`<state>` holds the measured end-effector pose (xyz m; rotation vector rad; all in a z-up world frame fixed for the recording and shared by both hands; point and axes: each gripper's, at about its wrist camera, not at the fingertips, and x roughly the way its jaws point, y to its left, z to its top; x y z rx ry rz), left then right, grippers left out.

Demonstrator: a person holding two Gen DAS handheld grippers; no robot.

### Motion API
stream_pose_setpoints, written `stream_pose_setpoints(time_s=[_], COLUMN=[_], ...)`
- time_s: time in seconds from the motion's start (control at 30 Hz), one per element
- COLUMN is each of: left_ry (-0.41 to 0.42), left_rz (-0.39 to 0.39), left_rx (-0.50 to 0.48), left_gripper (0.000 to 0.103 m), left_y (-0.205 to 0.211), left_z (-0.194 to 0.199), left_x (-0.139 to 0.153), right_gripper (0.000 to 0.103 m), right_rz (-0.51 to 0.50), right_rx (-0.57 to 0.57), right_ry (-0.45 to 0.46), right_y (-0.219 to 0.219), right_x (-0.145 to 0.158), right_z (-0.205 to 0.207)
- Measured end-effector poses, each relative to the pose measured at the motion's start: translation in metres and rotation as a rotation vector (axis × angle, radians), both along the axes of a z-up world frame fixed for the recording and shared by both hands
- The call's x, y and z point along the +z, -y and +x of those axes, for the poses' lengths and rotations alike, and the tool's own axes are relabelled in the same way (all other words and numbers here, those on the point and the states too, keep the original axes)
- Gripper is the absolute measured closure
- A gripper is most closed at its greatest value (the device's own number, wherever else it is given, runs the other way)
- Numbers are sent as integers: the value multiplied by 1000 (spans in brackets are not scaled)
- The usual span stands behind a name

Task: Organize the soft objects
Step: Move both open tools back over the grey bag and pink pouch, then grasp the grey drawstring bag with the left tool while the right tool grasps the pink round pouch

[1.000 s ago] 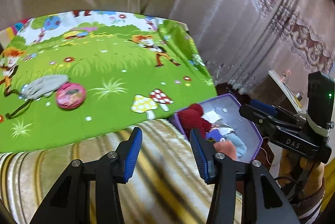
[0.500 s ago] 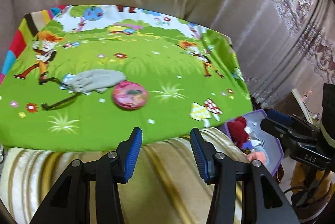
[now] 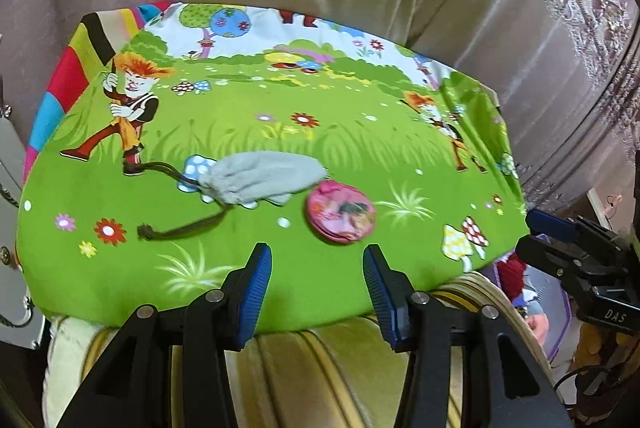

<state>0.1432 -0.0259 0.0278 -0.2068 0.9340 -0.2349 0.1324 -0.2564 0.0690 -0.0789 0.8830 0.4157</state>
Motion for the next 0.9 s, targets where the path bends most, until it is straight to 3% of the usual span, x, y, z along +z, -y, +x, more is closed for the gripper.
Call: stream_pose_setpoints(time_s=[0.37, 0.73, 0.9], left_ry=[-64, -112, -114], left_rz=[41, 140, 196], left_rx=[-1, -38, -97], left_gripper=[54, 54, 41], left_y=[-23, -32, -27], left_z=[44, 96, 118], left_x=[-21, -48, -60], right_gripper=[36, 30, 26], right_rz=[-18, -75, -91], right_rx=[52, 66, 73], right_ry=[-83, -192, -215], right_y=[-45, -80, -89], right_x=[-30, -80, -92], right_z=[51, 91, 103])
